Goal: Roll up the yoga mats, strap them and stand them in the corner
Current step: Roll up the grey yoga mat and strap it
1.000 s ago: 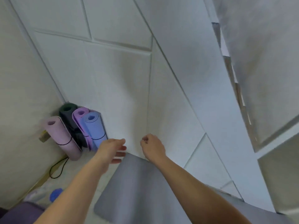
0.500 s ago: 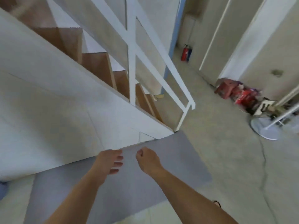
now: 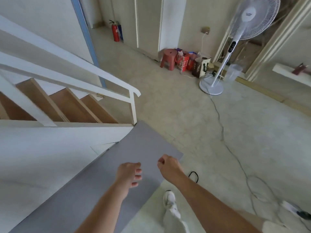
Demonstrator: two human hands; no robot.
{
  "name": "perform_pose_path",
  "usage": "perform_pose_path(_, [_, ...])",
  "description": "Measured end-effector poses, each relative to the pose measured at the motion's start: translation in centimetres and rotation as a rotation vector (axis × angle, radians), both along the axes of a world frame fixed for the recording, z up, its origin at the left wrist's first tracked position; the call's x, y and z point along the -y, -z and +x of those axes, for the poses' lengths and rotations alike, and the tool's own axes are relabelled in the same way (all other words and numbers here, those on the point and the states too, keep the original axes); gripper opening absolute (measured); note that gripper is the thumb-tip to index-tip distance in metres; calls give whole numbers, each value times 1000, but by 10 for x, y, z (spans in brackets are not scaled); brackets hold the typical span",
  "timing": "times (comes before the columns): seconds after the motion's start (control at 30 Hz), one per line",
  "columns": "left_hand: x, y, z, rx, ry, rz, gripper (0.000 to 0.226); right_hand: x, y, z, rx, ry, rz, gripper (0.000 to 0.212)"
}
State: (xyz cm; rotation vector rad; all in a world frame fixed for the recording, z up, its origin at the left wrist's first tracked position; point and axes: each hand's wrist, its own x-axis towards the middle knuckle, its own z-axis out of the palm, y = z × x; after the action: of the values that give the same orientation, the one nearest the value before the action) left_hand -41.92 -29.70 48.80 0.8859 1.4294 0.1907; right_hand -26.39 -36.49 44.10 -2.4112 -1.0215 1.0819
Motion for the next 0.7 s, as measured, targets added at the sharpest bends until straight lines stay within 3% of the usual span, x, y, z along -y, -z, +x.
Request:
perform_pose_path(0.27, [-109,140,196,-184,132,-4,10,-98,169,188,-156,86,-189,19])
perform_pose_path(0.3, [-127,169,223,-217,162,1,4,-112,199,211,-165,71,-222,22])
perform_pose_path(0.4, [-185,282,289,-336,276,57,38,-155,302,271,-172,-8,-295,32])
perform_pose_path(0.5, [-236,390,340,-422,468,153,26,-196,411,312,-138,-79,-326,40])
perform_pose_path(0.7, [-314,587,379,-551,645,254,32,-274,612,358,1,-215,-348,51])
